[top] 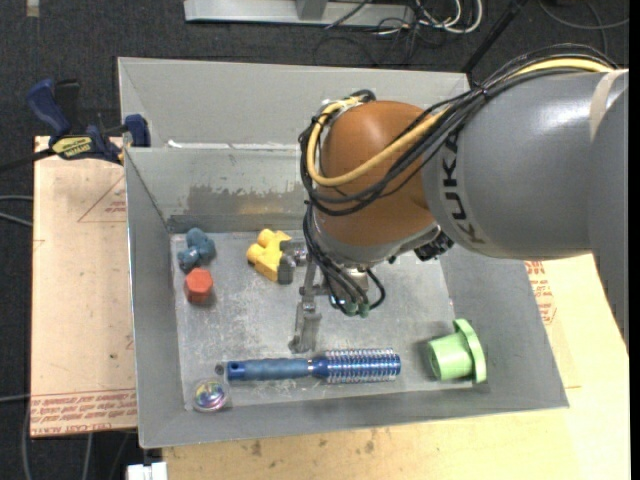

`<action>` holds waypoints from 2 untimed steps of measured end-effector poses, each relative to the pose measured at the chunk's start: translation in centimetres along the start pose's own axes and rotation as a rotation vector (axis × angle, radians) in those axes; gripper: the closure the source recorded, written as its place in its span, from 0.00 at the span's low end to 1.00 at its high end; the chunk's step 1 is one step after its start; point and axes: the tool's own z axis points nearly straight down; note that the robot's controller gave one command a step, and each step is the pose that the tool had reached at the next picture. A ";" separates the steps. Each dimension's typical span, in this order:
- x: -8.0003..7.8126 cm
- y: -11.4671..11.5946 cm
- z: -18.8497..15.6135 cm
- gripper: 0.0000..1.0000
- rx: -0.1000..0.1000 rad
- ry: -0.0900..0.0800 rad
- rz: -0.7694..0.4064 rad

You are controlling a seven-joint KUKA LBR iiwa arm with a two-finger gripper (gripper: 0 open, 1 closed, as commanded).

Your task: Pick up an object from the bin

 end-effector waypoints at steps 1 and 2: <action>1.8 -3.2 12.7 0.00 0.001 0.000 -0.106; 1.6 -3.0 12.2 1.00 -0.001 -0.007 -0.106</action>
Offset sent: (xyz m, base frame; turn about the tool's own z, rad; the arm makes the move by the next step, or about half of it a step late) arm -0.0169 -0.0309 -0.1217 -0.1082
